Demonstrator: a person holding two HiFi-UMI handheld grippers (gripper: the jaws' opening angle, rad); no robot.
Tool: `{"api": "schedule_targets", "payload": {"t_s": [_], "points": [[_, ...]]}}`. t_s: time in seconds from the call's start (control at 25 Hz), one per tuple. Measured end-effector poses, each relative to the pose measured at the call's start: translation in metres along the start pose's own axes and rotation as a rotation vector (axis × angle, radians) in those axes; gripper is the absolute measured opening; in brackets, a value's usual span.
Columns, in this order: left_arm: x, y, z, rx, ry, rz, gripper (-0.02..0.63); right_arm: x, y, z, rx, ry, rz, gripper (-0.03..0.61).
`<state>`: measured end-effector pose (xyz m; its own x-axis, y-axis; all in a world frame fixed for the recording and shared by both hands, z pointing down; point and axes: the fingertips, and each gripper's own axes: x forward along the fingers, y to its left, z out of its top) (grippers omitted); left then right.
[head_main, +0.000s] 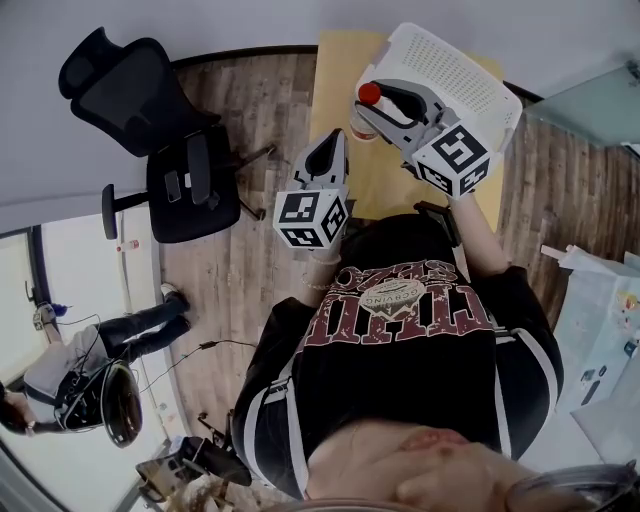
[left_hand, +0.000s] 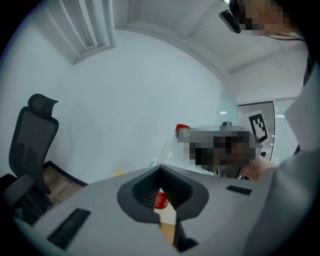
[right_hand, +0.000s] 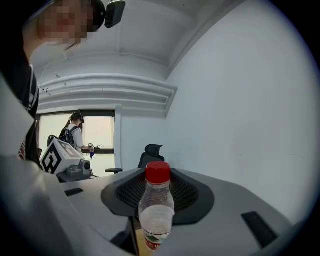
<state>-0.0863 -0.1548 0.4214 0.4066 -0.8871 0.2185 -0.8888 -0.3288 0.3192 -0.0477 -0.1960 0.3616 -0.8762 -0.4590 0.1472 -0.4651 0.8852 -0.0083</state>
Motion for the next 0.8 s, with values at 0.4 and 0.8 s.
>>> {"api": "schedule_targets", "payload": {"t_s": [0.4, 0.8], "points": [[0.000, 0.003, -0.007, -0.003, 0.010, 0.004, 0.048, 0.010, 0.005, -0.033, -0.003, 0.055, 0.006, 0.158], [-0.002, -0.004, -0.010, 0.000, 0.017, 0.009, 0.048, 0.004, 0.004, -0.056, 0.039, 0.082, -0.002, 0.158]]}}
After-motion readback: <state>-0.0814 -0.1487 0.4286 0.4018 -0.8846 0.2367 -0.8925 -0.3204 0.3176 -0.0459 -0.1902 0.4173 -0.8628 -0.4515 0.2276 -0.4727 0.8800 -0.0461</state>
